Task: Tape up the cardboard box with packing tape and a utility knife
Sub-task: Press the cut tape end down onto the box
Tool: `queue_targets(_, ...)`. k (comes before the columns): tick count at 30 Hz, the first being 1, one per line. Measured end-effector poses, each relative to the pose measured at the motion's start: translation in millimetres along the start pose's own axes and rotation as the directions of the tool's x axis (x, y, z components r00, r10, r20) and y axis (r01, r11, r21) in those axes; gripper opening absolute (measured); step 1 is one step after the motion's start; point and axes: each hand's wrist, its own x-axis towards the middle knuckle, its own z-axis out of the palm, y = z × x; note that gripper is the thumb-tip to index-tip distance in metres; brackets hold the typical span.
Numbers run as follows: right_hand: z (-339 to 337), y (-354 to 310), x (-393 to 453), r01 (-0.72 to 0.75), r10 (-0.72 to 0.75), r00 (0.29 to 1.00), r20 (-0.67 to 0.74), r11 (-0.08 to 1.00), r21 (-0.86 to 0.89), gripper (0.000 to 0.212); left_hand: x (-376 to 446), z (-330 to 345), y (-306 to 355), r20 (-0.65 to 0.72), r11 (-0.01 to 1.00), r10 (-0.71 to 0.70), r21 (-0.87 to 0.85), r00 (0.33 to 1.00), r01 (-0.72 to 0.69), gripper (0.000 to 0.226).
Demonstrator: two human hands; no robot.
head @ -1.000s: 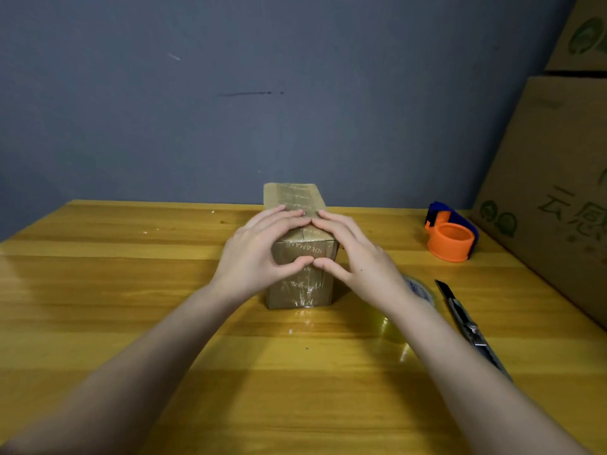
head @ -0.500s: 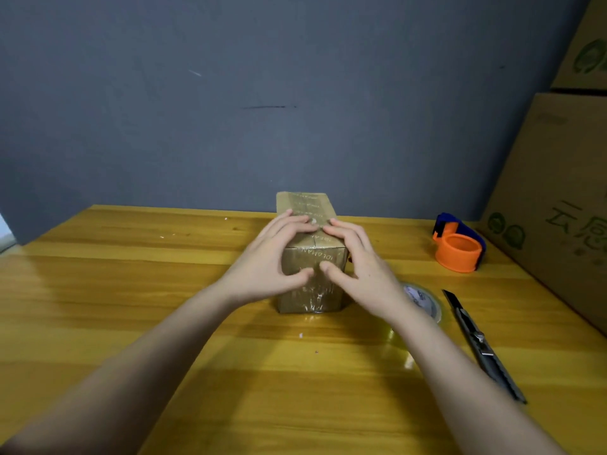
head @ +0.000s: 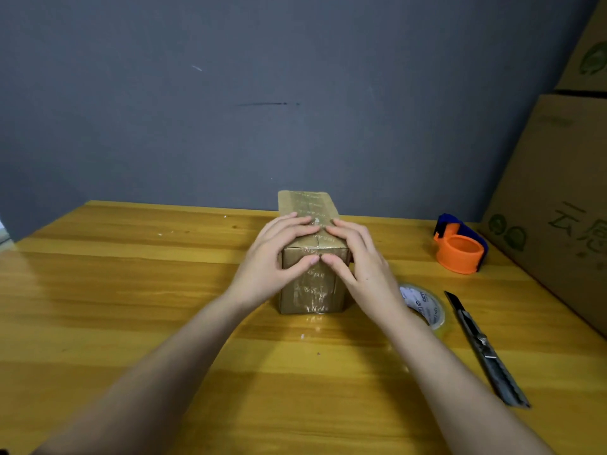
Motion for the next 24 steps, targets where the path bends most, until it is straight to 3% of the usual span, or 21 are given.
queue_targets(8,-7,5,1,0.088,-0.068,0.992,0.103,0.974,-0.206,0.073,1,-3,-6,0.086,0.995,0.037,0.089,0.996,-0.044,0.062)
queue_targets(15,-9,4,1,0.077,-0.048,0.988,0.144,0.976,-0.202,0.089,2,-7,-5,0.147,0.993,0.022,0.114,0.989,-0.039,0.075)
queue_targets(19,-4,-4,-2,-0.002,0.003,0.999,0.045,1.0,-0.023,0.065,1,-12,-2,0.169,0.999,0.001,0.044,0.986,-0.009,0.06)
queue_targets(24,11,-16,0,-0.08,0.077,0.99,-0.117,0.997,-0.019,0.057,0,-7,1,0.074,0.998,-0.044,-0.048,0.996,0.047,0.043)
